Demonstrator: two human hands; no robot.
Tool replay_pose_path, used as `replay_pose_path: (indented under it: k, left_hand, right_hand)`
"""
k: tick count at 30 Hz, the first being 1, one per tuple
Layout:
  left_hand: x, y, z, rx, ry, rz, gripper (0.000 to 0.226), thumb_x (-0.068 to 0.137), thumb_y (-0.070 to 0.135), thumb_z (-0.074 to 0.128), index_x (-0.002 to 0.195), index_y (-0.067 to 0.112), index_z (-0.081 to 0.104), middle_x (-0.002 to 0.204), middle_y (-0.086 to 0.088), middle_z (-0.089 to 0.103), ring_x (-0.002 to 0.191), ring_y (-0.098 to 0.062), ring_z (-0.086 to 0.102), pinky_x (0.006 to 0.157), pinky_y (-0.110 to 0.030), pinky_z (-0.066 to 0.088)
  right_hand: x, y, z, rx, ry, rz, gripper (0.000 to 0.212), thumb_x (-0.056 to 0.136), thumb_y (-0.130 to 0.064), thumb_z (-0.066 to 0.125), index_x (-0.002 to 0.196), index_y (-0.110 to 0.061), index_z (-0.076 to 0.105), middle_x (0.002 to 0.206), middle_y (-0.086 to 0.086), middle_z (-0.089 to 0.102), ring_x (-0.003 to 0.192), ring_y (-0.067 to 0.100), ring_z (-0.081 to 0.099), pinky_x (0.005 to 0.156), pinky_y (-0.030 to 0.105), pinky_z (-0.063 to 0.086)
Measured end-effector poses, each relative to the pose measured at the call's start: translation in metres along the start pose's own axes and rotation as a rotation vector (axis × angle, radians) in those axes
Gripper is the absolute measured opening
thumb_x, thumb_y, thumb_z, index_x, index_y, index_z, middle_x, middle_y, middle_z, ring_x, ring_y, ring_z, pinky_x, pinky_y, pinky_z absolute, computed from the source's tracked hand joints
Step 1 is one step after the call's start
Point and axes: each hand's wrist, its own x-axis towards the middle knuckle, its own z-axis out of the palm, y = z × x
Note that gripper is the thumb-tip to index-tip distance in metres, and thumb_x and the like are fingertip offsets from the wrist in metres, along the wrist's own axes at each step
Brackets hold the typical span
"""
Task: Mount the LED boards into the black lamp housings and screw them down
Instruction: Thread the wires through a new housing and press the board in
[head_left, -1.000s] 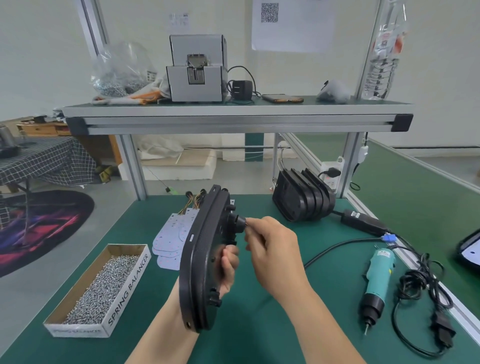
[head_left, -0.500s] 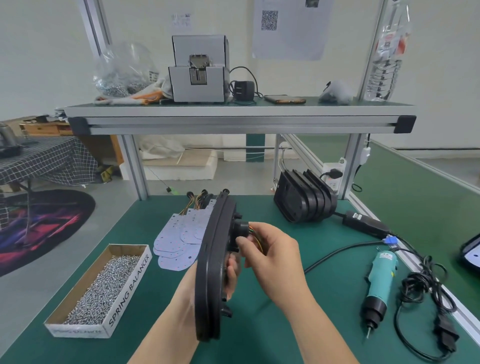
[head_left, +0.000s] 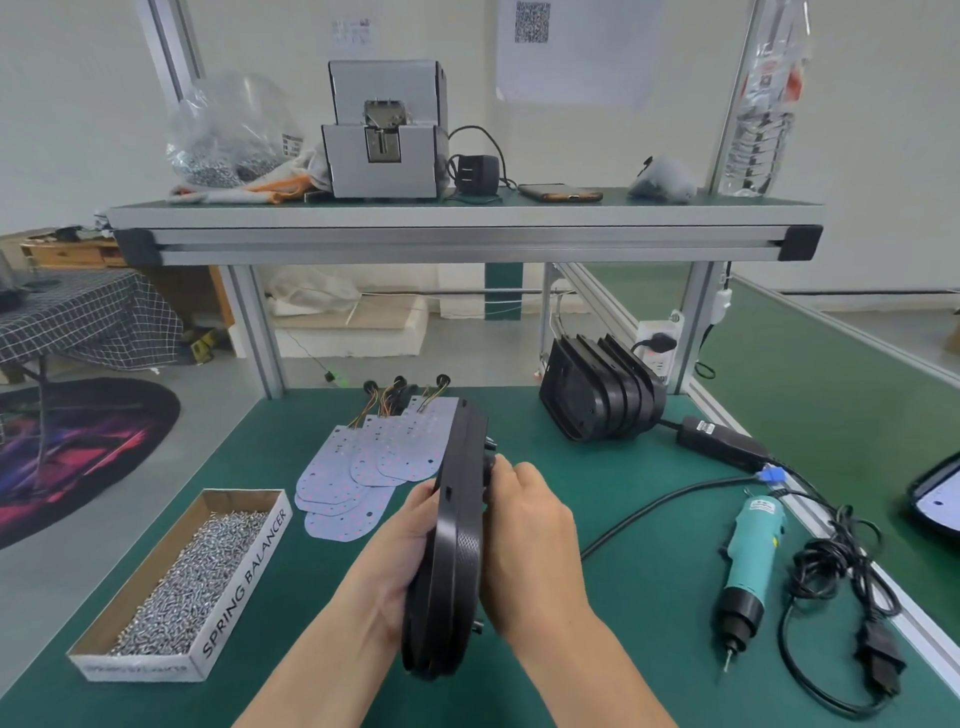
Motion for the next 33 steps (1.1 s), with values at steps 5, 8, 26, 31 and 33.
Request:
replay_pose_path:
  k: [5, 8, 26, 31, 33]
  left_hand:
    - [0.0, 0.009, -0.006, 0.094, -0.088, -0.054, 0.038, 0.06, 0.019, 0.075, 0.092, 0.01, 0.058, 0.066, -0.01, 0.054, 0.041, -0.016, 0.054, 0.037, -0.018, 0.046]
    - [0.002, 0.009, -0.008, 0.095, -0.103, -0.026, 0.047, 0.053, 0.027, 0.083, 0.092, 0.012, 0.062, 0.067, -0.01, 0.057, 0.044, -0.017, 0.057, 0.037, -0.023, 0.048]
    - [0.017, 0.011, -0.009, 1.005, -0.059, 0.742, 0.036, 0.087, 0.026, 0.074, 0.105, 0.043, 0.047, 0.091, 0.014, 0.067, 0.077, -0.007, 0.064, 0.065, -0.022, 0.053]
    - [0.023, 0.009, -0.006, 1.13, -0.025, 0.826, 0.036, 0.086, 0.033, 0.071, 0.106, 0.041, 0.044, 0.087, 0.014, 0.065, 0.076, -0.014, 0.062, 0.069, -0.032, 0.052]
    - [0.026, 0.008, -0.005, 1.129, -0.028, 0.837, 0.034, 0.083, 0.037, 0.069, 0.106, 0.04, 0.043, 0.086, 0.016, 0.063, 0.074, -0.011, 0.06, 0.066, -0.027, 0.05]
  right_hand:
    - [0.009, 0.011, -0.004, -0.139, -0.034, -0.09, 0.029, 0.09, -0.009, 0.047, 0.115, -0.02, 0.053, 0.09, -0.002, 0.036, 0.086, 0.03, 0.052, 0.067, 0.035, 0.029]
    - [0.015, 0.025, -0.002, -0.142, -0.023, -0.185, 0.026, 0.097, -0.012, 0.044, 0.118, -0.022, 0.055, 0.094, -0.002, 0.046, 0.09, 0.029, 0.055, 0.068, 0.038, 0.039]
    - [0.021, 0.067, 0.012, 1.173, -0.197, 0.316, 0.018, 0.095, -0.005, 0.065, 0.112, -0.001, 0.071, 0.109, 0.014, 0.076, 0.108, 0.035, 0.07, 0.1, 0.048, 0.054]
    - [0.022, 0.072, 0.03, 1.308, -0.102, 0.334, 0.025, 0.096, -0.003, 0.061, 0.118, 0.007, 0.065, 0.114, 0.024, 0.072, 0.111, 0.046, 0.066, 0.1, 0.056, 0.052]
    - [0.022, 0.073, 0.037, 1.369, -0.073, 0.33, 0.026, 0.096, -0.001, 0.06, 0.12, 0.008, 0.064, 0.115, 0.027, 0.071, 0.109, 0.046, 0.067, 0.097, 0.056, 0.053]
